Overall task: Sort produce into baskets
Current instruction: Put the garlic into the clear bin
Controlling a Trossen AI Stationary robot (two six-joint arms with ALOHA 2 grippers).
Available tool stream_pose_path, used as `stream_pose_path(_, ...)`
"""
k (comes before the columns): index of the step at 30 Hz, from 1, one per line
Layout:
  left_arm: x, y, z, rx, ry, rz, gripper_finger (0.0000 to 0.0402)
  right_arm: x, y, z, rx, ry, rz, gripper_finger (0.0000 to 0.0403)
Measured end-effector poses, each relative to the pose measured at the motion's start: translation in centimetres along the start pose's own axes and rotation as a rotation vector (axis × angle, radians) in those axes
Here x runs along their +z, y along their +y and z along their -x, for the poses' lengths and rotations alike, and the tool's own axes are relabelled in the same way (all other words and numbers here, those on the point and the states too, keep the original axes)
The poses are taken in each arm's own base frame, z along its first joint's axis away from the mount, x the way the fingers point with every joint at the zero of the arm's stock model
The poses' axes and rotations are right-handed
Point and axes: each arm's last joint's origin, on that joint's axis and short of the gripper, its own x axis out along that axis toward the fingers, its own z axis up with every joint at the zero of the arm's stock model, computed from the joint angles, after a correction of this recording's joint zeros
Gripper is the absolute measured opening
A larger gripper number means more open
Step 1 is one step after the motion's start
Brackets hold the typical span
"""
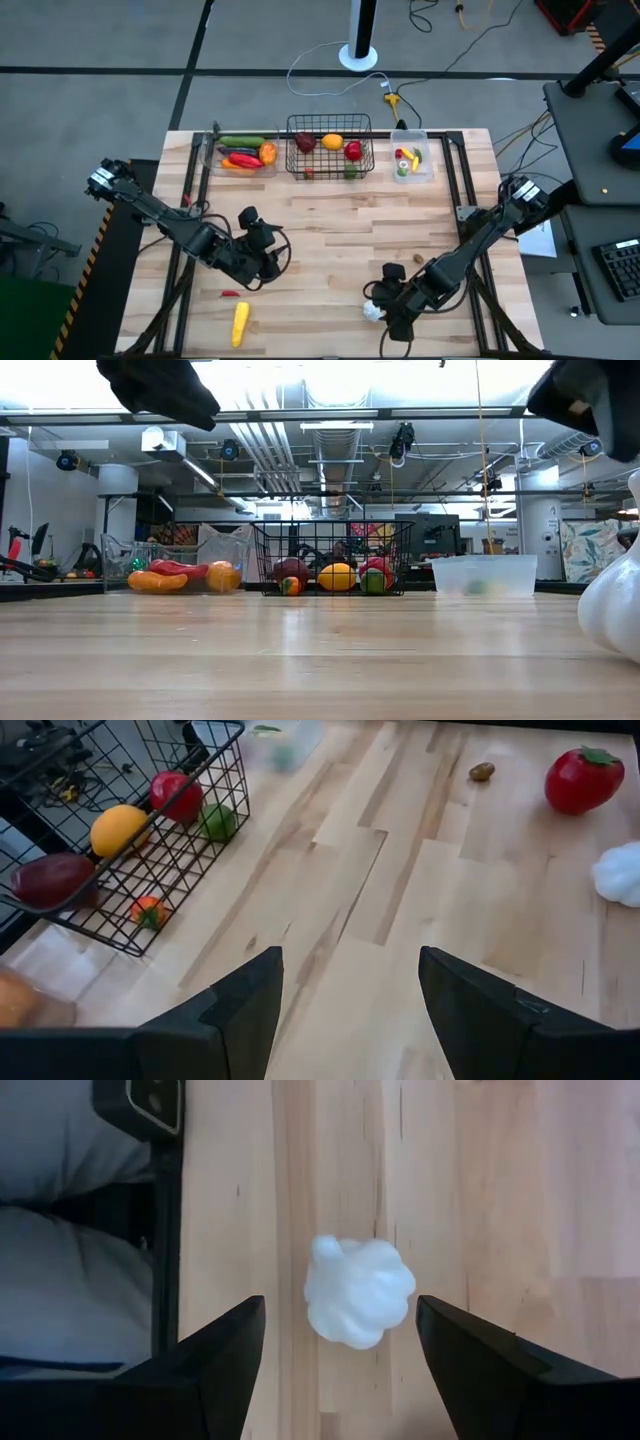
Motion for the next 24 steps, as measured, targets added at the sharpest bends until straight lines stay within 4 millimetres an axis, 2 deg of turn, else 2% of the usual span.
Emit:
stream_pose_path(4,-0.1,-0.3,-0.3,0.001,0.0,0.001,0.0217,-0.3,0.2,-0.8,-0.01,0.016,0.008,0.0247)
stream_pose_path(14,-0.4,-0.9,-1.0,0.005,0.002,-0.003,0.0217,-0.8,0.4,-4.4,-0.044,0.036,0.095,0.0242)
stream_pose_path(24,-0.3,-1.2,-1.1,-0.005,-0.015,0.012,0.0217,-0.3,0.4,-4.8,-0.032,-0.033,0.148,0.0217)
